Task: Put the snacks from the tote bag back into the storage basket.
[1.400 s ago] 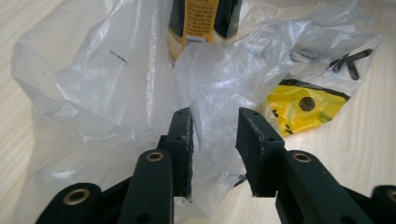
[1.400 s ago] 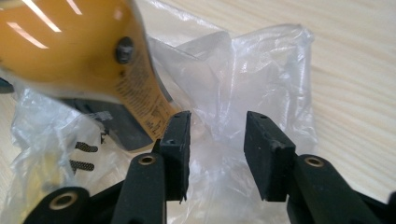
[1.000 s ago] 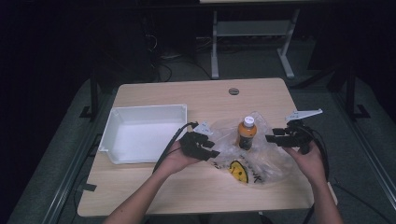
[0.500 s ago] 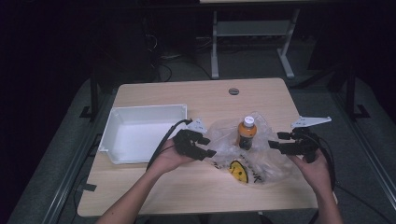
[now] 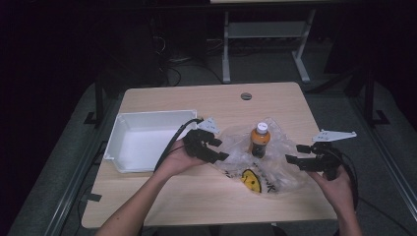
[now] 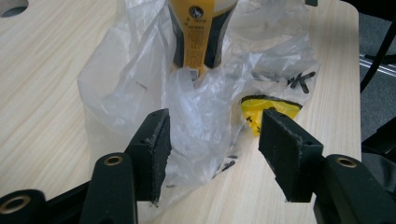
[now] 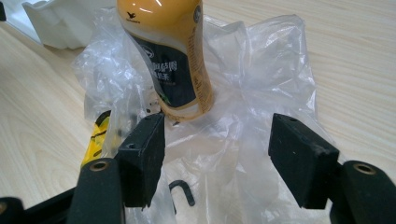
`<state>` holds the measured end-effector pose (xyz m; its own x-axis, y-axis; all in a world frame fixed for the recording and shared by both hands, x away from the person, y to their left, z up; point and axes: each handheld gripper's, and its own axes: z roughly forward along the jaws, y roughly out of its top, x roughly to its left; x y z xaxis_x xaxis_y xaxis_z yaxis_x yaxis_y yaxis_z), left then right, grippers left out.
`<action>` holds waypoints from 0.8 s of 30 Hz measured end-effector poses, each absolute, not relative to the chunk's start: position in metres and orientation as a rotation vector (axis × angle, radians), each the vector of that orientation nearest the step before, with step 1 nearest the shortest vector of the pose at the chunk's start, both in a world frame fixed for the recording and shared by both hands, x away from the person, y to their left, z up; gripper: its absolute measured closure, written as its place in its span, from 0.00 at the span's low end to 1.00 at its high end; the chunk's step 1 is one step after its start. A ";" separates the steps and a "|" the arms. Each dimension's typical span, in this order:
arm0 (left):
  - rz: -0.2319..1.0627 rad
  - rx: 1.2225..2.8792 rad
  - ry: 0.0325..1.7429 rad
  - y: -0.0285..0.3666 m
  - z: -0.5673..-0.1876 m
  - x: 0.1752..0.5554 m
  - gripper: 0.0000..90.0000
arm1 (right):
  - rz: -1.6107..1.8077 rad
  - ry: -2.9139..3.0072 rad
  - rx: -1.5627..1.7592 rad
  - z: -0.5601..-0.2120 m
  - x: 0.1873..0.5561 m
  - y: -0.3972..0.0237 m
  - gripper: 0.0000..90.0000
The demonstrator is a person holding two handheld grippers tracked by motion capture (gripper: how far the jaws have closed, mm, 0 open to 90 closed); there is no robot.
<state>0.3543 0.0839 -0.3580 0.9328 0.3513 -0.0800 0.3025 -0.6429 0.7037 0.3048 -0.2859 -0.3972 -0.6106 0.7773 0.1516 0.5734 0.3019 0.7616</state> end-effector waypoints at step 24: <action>0.078 2.367 0.377 0.048 -0.331 0.379 0.43 | 1.199 2.322 1.220 -0.398 0.293 -0.291 0.35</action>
